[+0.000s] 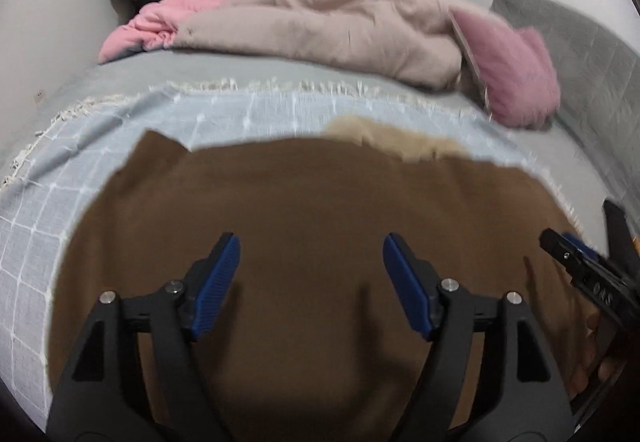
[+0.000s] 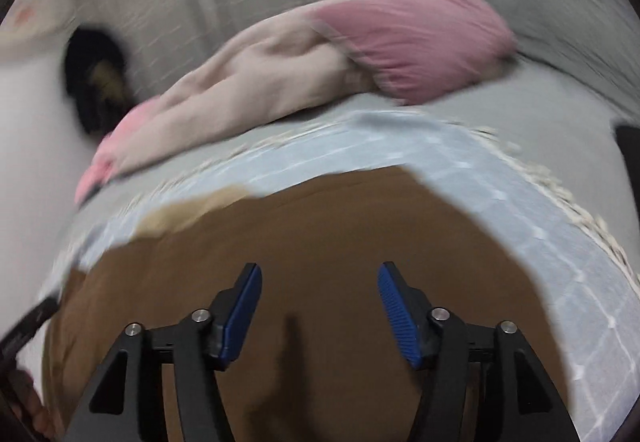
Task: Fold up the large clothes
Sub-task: 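Press and smooth the folded coat with both open tools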
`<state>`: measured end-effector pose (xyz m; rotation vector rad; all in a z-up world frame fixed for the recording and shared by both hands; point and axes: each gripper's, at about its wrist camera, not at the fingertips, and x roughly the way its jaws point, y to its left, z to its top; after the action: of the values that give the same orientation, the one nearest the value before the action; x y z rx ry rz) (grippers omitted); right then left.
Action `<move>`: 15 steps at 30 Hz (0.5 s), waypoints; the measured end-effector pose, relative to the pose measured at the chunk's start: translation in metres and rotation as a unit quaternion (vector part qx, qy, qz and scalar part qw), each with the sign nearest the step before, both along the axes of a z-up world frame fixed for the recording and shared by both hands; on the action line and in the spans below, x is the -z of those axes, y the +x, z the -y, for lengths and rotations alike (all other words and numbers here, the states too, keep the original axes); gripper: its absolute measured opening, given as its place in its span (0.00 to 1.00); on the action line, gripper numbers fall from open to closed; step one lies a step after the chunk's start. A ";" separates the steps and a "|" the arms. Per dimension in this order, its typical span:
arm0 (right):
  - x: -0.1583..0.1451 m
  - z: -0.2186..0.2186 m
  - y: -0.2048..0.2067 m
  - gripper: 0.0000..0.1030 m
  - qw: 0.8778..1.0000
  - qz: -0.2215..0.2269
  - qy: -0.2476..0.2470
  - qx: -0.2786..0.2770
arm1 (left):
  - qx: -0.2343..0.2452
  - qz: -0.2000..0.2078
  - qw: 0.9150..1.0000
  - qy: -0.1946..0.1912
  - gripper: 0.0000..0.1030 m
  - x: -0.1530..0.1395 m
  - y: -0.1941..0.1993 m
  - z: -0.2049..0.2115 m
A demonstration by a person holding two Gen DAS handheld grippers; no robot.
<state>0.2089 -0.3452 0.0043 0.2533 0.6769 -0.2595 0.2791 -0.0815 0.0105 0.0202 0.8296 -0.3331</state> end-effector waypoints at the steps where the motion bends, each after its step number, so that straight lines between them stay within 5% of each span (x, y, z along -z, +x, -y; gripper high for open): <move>1: 0.007 -0.013 0.004 0.60 1.000 -0.011 -0.013 -0.016 | -0.006 -0.011 1.000 0.020 0.73 0.013 0.002 -0.001; 6: 0.045 0.037 -0.012 0.60 0.998 -0.050 -0.015 0.038 | -0.054 -0.026 0.997 0.043 0.72 0.042 0.026 -0.071; 9: 0.049 0.093 -0.042 0.60 0.993 -0.063 -0.016 0.103 | -0.080 -0.005 0.990 0.114 0.76 0.042 0.033 -0.110; 12: 0.044 0.129 -0.073 0.60 0.981 -0.091 -0.019 0.173 | -0.136 -0.027 0.985 0.107 0.77 0.032 0.036 -0.147; 15: 0.030 0.152 -0.112 0.61 0.973 -0.061 0.058 0.214 | -0.169 -0.039 0.983 0.067 0.77 0.016 0.021 -0.169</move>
<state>0.0968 -0.4976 -0.0262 0.5005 0.7556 -0.6528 0.3000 0.0879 -0.0051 -0.0082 0.9142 0.0437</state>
